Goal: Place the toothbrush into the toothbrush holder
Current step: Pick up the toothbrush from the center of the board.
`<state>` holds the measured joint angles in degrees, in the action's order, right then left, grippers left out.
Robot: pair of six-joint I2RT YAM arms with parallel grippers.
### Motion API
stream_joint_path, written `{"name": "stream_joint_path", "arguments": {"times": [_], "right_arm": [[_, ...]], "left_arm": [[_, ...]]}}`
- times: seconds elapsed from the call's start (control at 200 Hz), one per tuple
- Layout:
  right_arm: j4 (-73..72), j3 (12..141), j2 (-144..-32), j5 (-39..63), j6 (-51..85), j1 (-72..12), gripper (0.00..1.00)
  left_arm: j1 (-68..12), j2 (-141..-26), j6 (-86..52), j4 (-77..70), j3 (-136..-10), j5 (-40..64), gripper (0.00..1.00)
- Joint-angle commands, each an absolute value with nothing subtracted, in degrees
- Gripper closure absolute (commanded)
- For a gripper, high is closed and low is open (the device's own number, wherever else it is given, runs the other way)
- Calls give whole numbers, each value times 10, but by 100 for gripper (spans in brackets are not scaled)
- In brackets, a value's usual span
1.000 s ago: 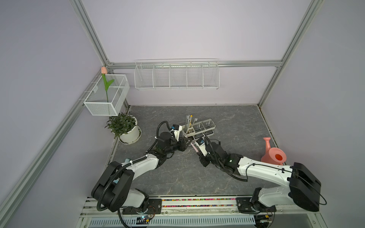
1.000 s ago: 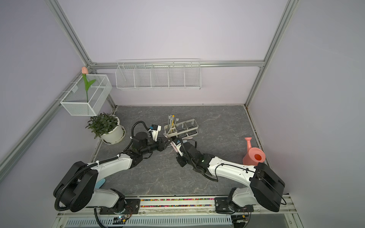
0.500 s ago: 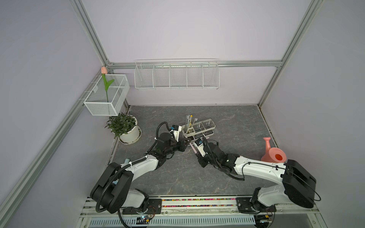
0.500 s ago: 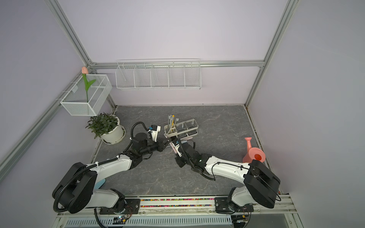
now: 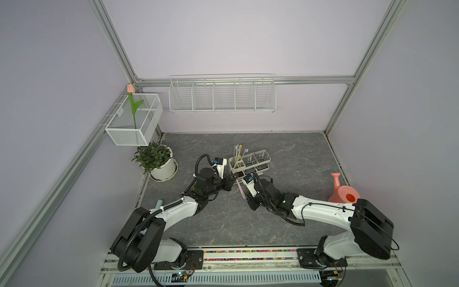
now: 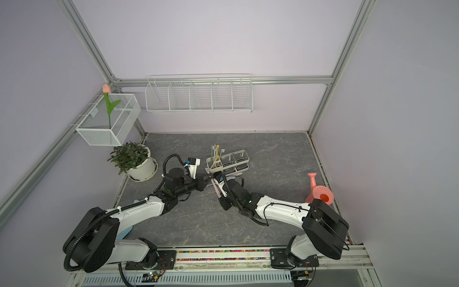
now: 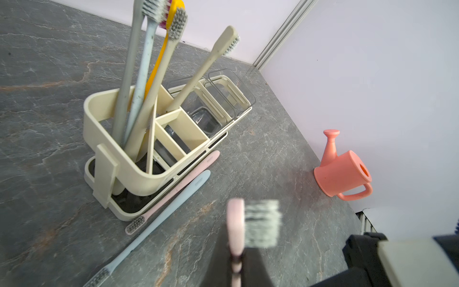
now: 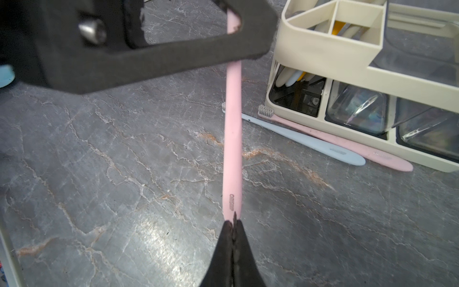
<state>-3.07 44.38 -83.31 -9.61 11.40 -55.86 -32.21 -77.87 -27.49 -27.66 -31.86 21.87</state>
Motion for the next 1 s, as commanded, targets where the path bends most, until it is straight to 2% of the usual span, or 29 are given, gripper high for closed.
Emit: {"name": "stream_joint_path", "arguments": {"times": [0.0, 0.21, 0.32, 0.435, 0.635, 0.795, 0.91, 0.995], "right_arm": [[-33, 450, -829, -93, 118, -558, 93], [-8, 446, -819, -112, 108, -558, 78], [14, 450, -809, -128, 101, -557, 63], [28, 445, -789, -151, 102, -556, 35], [37, 425, -751, -186, 101, -553, 11], [58, 415, -723, -209, 100, -549, 0], [67, 401, -697, -230, 109, -545, 11], [75, 388, -679, -242, 119, -540, 11]], "left_arm": [[-321, -761, -261, -270, -313, 209, 100], [-321, -737, -238, -238, -315, 193, 100], [-321, -724, -231, -226, -314, 189, 100], [-321, -718, -228, -218, -315, 185, 100], [-321, -700, -222, -203, -316, 179, 100], [-321, -679, -215, -185, -313, 159, 100], [-321, -669, -216, -182, -311, 155, 100], [-321, -667, -216, -179, -311, 152, 100]]}}
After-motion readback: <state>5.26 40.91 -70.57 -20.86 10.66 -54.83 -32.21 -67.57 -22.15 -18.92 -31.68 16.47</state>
